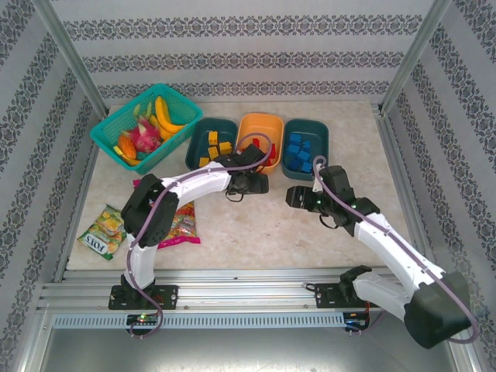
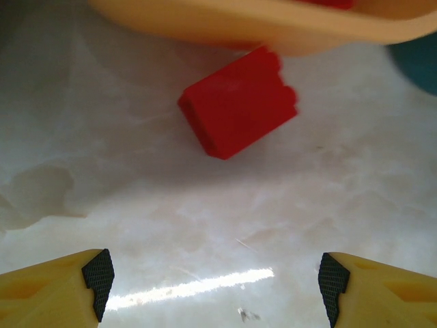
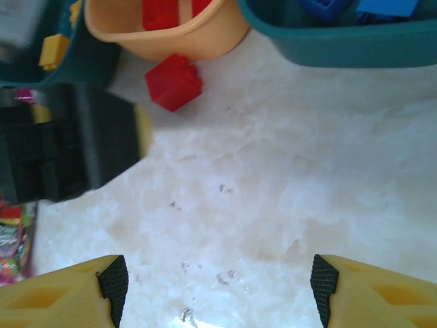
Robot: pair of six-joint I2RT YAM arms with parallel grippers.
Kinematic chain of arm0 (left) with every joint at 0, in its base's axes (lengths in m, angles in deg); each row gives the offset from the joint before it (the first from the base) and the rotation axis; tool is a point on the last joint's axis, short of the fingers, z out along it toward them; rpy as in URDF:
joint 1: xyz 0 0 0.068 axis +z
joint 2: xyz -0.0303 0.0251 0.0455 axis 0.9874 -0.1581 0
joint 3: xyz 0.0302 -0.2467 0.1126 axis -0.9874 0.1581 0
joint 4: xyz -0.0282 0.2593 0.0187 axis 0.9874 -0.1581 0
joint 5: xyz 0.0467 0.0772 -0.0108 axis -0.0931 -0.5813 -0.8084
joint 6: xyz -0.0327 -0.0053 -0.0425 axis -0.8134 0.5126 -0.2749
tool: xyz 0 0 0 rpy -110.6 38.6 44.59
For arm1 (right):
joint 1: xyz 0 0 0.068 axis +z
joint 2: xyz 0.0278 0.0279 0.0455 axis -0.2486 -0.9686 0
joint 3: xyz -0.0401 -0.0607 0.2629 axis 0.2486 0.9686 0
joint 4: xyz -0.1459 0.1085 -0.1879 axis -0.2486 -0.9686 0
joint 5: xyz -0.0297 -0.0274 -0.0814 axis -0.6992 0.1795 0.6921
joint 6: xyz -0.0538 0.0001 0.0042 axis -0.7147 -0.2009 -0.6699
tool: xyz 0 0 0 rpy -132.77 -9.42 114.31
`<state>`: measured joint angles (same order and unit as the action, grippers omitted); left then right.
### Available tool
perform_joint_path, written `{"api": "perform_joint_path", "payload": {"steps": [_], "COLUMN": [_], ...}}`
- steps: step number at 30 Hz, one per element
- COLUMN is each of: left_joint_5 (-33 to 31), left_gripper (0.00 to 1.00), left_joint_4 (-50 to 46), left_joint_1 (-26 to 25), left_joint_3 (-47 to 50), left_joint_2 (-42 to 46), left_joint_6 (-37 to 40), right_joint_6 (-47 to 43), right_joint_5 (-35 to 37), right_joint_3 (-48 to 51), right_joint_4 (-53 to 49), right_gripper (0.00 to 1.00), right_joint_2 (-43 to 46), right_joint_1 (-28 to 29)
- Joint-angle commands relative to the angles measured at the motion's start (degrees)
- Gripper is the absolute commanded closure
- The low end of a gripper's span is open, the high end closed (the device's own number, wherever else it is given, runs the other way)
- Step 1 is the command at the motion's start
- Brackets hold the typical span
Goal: Sort the legos into containers by color
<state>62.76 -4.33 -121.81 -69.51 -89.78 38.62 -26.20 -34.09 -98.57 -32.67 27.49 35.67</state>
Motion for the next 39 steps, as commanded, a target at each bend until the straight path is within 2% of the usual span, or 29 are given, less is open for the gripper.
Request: {"api": "perform_joint_path", "payload": {"steps": [1, 7, 14, 18, 24, 31, 39], "left_joint_5": [-4.7, -7.0, -11.0, -12.1, -14.6, -16.2, -17.2], "left_gripper": [0.18, 0.18, 0.19, 0.22, 0.28, 0.33, 0.48], "left_joint_4": [-1.6, -0.1, -2.7, -3.5, -5.1, -5.8, -6.2], "left_joint_1": [-1.5, -2.6, -2.7, -2.7, -2.6, -2.6, -2.5], "left_joint_3": [-2.2, -5.2, -9.7, -12.9, -17.3, -19.2, -19.4], "left_joint_2": [-1.9, -6.0, -10.3, -13.0, -16.3, -18.0, -18.4], "left_joint_6": [-7.5, -11.0, -14.5, -15.5, -15.8, -15.2, -14.3], "right_joint_6": [0.7, 2.1, 1.6, 2.9, 3.9, 3.9, 4.3], "right_joint_5": [-3.3, -6.6, -7.9, -7.0, -7.7, -9.3, -10.5], "right_joint_3": [3.1, 7.9, 11.4, 13.9, 15.8, 15.8, 16.2], "right_joint_4": [3.8, 8.3, 11.0, 11.7, 9.8, 9.8, 10.0], "right_gripper": [0.27, 0.26, 0.25, 0.18, 0.18, 0.18, 0.18], "right_joint_2": [2.9, 5.1, 11.2, 16.4, 20.8, 20.8, 19.7], "right_joint_1": [0.5, 0.3, -1.1, -2.1, -3.8, -4.9, -5.1]}}
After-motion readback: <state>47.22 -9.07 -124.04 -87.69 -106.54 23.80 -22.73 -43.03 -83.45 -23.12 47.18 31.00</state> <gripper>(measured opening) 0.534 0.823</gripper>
